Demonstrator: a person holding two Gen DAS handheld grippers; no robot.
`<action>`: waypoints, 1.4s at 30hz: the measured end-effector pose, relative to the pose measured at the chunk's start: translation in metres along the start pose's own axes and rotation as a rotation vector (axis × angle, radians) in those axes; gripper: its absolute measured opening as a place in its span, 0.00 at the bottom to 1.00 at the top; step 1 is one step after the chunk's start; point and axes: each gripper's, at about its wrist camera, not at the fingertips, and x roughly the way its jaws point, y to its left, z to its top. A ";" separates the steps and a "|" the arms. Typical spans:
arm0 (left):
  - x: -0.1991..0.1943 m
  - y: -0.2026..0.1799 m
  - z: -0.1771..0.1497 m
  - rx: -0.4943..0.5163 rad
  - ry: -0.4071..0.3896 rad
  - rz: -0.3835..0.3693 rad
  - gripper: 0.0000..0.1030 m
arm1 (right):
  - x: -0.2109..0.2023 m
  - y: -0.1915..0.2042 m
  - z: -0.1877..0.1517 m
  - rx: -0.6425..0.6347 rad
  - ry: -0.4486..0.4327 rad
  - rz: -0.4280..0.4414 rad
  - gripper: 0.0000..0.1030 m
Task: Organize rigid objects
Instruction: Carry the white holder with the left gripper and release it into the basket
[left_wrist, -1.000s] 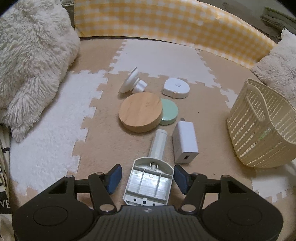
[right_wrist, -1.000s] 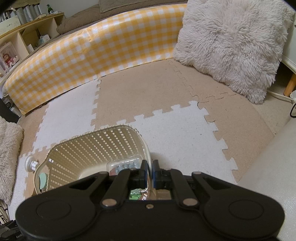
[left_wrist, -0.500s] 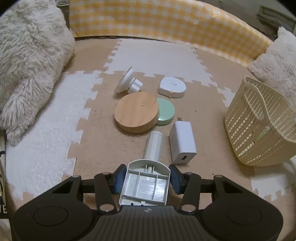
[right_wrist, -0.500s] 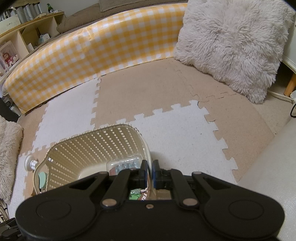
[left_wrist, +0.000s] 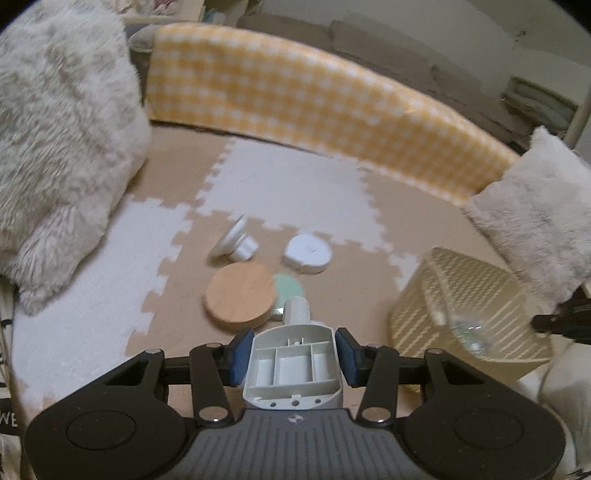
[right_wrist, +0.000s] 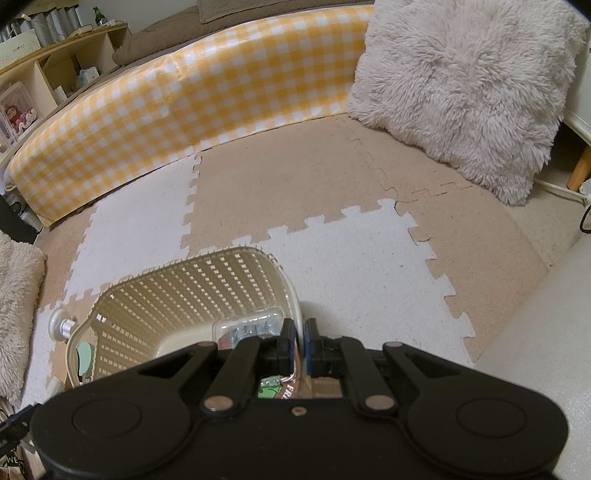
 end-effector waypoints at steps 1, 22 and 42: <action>-0.002 -0.003 0.000 0.002 -0.005 -0.007 0.47 | 0.000 0.000 0.000 0.000 0.000 0.000 0.06; 0.028 -0.142 0.028 0.352 0.041 -0.283 0.47 | 0.000 0.000 0.000 0.000 0.000 0.001 0.06; 0.102 -0.176 0.026 0.650 0.175 -0.171 0.52 | 0.000 -0.002 0.000 0.012 0.002 0.015 0.06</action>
